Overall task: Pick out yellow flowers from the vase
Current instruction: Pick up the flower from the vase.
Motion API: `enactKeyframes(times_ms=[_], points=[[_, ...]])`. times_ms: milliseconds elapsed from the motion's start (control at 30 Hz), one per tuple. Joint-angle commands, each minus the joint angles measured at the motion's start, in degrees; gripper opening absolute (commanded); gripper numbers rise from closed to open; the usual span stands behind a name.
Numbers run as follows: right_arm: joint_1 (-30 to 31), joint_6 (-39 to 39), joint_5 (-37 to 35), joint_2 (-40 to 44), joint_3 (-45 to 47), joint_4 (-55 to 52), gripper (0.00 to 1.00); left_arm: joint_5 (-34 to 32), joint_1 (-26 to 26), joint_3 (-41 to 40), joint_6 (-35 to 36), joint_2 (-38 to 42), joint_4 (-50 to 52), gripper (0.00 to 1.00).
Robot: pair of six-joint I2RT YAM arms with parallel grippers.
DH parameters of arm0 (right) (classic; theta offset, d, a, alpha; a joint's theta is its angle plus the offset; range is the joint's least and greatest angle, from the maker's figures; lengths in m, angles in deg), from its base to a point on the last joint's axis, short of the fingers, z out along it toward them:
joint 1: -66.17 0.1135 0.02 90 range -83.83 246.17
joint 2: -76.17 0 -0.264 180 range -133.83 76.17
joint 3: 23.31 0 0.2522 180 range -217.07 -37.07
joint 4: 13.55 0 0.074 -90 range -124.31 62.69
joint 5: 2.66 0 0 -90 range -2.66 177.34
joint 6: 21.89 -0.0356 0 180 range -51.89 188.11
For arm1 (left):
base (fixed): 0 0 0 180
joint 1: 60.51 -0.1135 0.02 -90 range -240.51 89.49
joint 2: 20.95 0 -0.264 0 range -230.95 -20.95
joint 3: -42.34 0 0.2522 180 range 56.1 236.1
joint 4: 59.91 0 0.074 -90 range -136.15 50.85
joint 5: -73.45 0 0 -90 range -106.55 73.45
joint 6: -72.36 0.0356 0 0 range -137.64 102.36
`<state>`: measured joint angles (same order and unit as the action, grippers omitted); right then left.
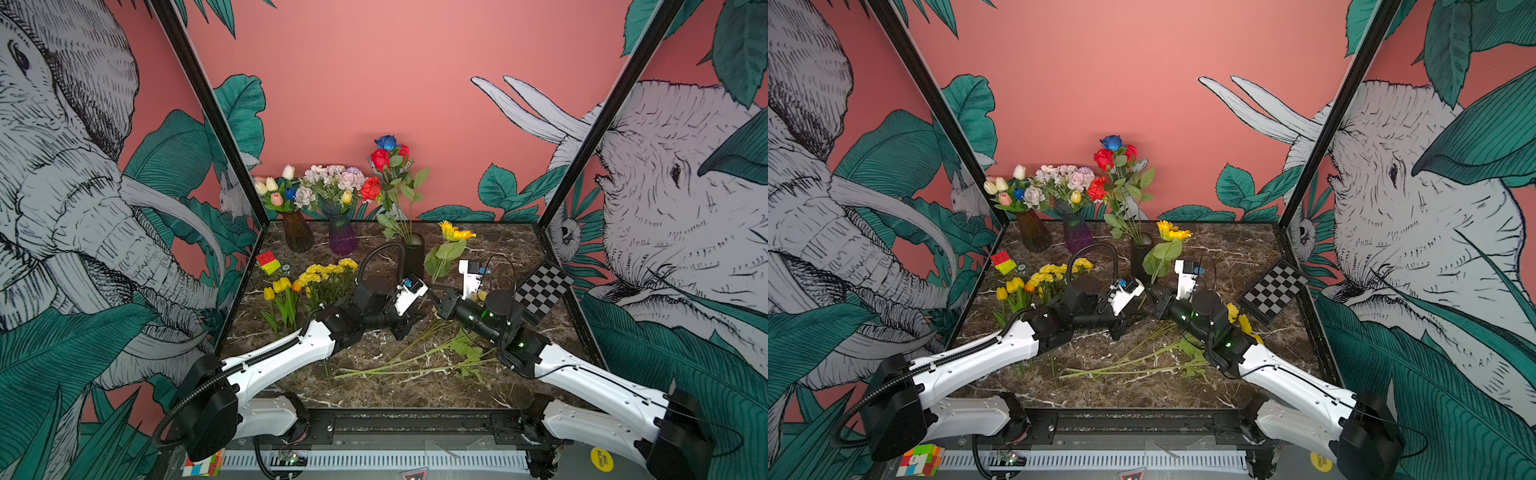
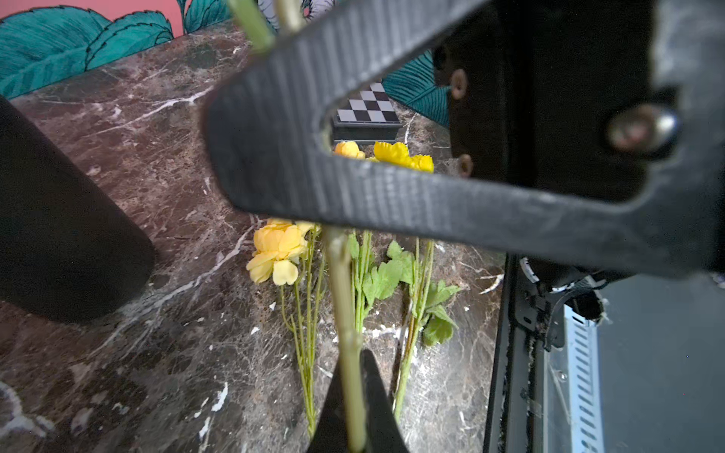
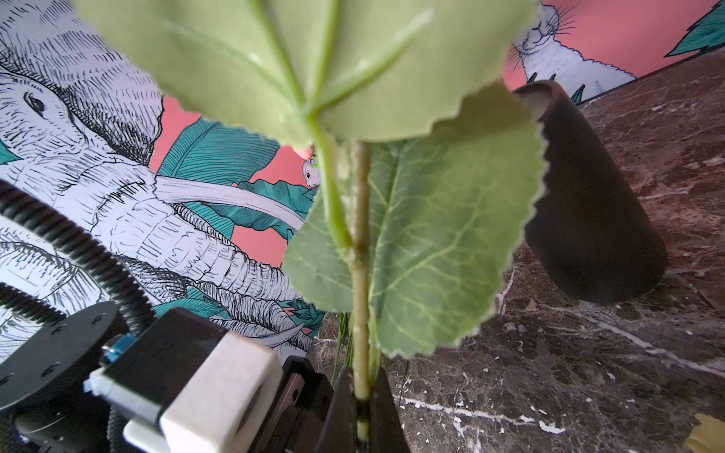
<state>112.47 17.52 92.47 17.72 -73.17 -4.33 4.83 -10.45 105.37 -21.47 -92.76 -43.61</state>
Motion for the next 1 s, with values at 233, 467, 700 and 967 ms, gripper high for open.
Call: enactKeyframes(times_ms=[233, 467, 700, 967], points=[[0.5, 6.1, -5.1, 4.8, -0.7, -4.4, 0.26, -6.3, 0.1, 4.9, 3.7, -0.6, 9.4, 0.0], [0.5, 15.1, -12.2, 13.3, -2.5, -14.0, 0.45, -11.3, 0.0, 8.3, 7.7, -2.0, 19.8, 0.0], [0.5, 28.1, -22.0, 25.1, -6.3, -26.2, 0.53, -22.4, 0.1, 12.4, 11.4, -1.2, 32.4, 0.0], [0.5, 37.5, -37.4, 38.3, -8.8, -33.9, 0.57, -18.0, 1.0, 12.9, 13.4, -3.1, 32.2, 0.0]])
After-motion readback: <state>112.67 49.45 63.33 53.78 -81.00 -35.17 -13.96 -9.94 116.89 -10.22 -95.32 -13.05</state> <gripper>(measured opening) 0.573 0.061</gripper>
